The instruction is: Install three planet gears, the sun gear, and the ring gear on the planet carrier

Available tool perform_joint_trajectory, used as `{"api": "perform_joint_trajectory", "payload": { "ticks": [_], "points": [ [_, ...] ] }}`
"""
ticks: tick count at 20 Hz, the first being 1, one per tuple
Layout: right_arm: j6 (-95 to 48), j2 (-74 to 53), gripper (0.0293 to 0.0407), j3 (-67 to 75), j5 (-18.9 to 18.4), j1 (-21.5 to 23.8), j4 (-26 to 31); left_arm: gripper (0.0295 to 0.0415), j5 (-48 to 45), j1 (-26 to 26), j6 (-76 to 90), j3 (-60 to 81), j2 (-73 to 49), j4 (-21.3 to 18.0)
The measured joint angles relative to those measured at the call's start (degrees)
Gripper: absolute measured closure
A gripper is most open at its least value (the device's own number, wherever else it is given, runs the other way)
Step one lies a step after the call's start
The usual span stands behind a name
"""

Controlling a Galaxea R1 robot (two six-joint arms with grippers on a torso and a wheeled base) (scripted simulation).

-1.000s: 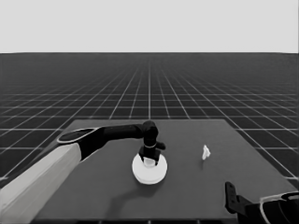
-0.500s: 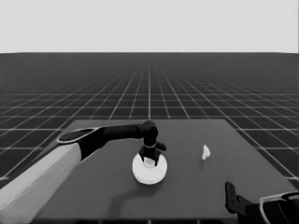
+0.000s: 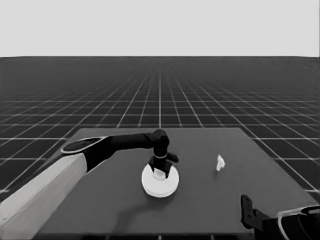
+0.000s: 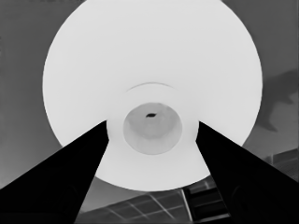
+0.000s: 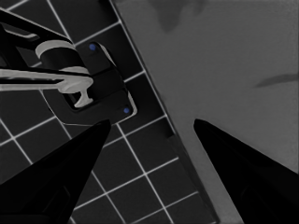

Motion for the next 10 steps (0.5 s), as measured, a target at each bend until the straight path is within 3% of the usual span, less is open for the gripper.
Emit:
{"api": "perform_joint_trajectory", "payload": {
  "ticks": [2, 3, 4, 10],
  "points": [
    [0.00, 0.00, 0.0315, 0.00, 0.00, 0.00, 0.00, 0.0362, 0.00, 0.00, 1.00, 0.00, -0.01, 0.00],
    [0.00, 0.00, 0.0315, 0.00, 0.00, 0.00, 0.00, 0.0337, -0.01, 0.01, 1.30, 0.00, -0.01, 0.00],
    [0.00, 0.00, 0.0315, 0.00, 0.00, 0.00, 0.00, 0.0329, -0.01, 0.01, 1.47, 0.00, -0.01, 0.00],
    [0.00, 0.00, 0.0315, 0.00, 0.00, 0.00, 0.00, 0.0326, -0.01, 0.02, 1.72, 0.01, 0.00, 0.00]
  ]
}}
